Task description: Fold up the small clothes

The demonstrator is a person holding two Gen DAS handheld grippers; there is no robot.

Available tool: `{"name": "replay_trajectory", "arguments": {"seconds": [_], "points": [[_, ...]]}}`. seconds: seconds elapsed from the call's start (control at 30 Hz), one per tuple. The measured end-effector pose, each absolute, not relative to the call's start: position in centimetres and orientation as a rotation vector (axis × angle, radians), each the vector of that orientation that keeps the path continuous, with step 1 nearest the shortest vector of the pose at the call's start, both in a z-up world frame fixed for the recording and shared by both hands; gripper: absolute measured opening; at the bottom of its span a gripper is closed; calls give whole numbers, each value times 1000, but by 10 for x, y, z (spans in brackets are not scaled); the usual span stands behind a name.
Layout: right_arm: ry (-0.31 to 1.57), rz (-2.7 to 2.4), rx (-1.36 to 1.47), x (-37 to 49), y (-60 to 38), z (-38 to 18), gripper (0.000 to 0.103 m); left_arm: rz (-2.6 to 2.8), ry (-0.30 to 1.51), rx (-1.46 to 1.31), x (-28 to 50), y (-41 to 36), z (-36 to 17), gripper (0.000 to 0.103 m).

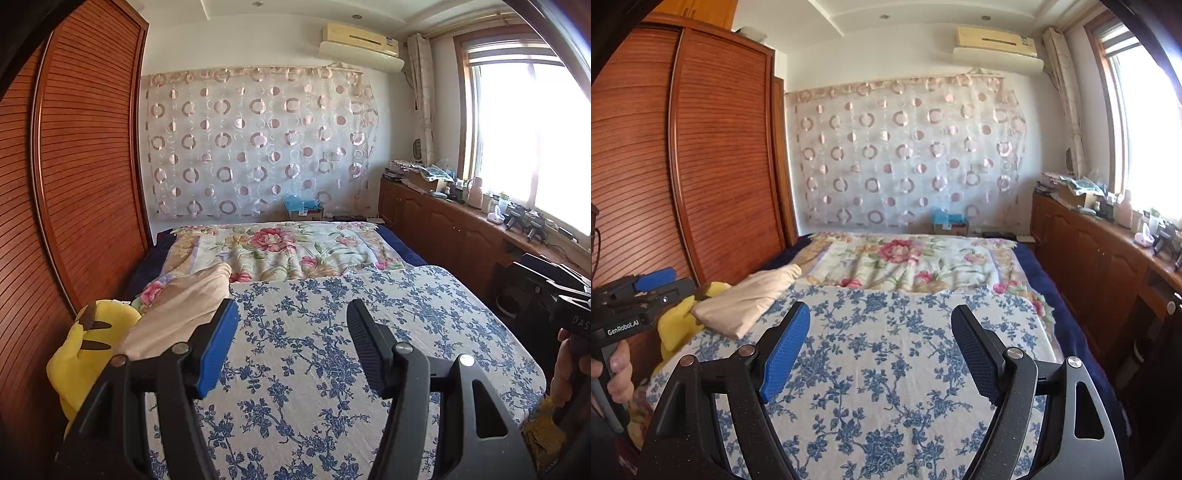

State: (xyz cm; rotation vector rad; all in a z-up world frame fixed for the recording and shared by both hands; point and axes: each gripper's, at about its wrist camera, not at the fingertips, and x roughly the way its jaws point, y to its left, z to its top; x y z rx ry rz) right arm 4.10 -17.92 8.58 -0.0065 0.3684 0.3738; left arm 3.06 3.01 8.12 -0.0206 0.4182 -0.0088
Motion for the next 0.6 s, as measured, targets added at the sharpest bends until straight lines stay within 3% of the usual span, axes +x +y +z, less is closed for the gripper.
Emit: {"name": "replay_trajectory", "arguments": {"seconds": [0.6], "points": [[350,335,-2,28,-192,91,81,-12,409,-23,25,29,86,61]]}}
